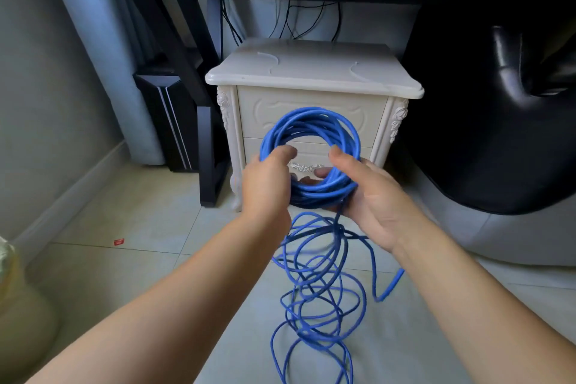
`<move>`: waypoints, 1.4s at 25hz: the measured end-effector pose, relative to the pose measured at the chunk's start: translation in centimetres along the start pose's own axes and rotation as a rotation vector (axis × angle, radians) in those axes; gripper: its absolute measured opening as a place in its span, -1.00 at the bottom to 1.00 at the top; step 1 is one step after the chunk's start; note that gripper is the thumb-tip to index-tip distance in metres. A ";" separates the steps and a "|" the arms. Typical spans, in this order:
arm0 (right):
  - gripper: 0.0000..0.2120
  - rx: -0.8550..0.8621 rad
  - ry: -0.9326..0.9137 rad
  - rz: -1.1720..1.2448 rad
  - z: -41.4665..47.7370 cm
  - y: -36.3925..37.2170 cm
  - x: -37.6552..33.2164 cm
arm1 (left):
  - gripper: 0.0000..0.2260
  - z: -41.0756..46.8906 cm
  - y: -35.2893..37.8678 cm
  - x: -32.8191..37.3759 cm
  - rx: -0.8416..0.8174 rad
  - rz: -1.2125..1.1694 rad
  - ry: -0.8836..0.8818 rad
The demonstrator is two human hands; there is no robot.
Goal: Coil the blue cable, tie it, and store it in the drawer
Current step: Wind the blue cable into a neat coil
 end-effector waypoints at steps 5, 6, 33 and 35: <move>-0.81 0.325 -0.138 -0.011 -0.8 -3.3 -1.1 | -0.90 -1.0 2.3 -0.8 -0.203 0.229 0.036; -0.80 0.333 -0.152 -0.040 -0.9 -3.6 -1.7 | -0.92 -0.8 2.6 -0.9 -0.261 0.247 0.014; -0.03 -0.148 0.115 -0.353 -0.8 -2.0 -2.3 | -0.89 0.7 1.6 1.0 -0.282 0.118 0.044; -0.18 -0.096 0.096 -0.364 -0.9 -1.4 -2.3 | -0.89 0.2 1.9 1.0 -0.269 0.091 0.087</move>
Point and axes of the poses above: each hand's wrist, its own z-axis towards the middle knuckle, its own y-axis out of the palm, x = y × z, the point moved 9 cm from there along z, towards the middle knuckle, and after that the axes turned 12 degrees about -x, right-handed, at the moved point
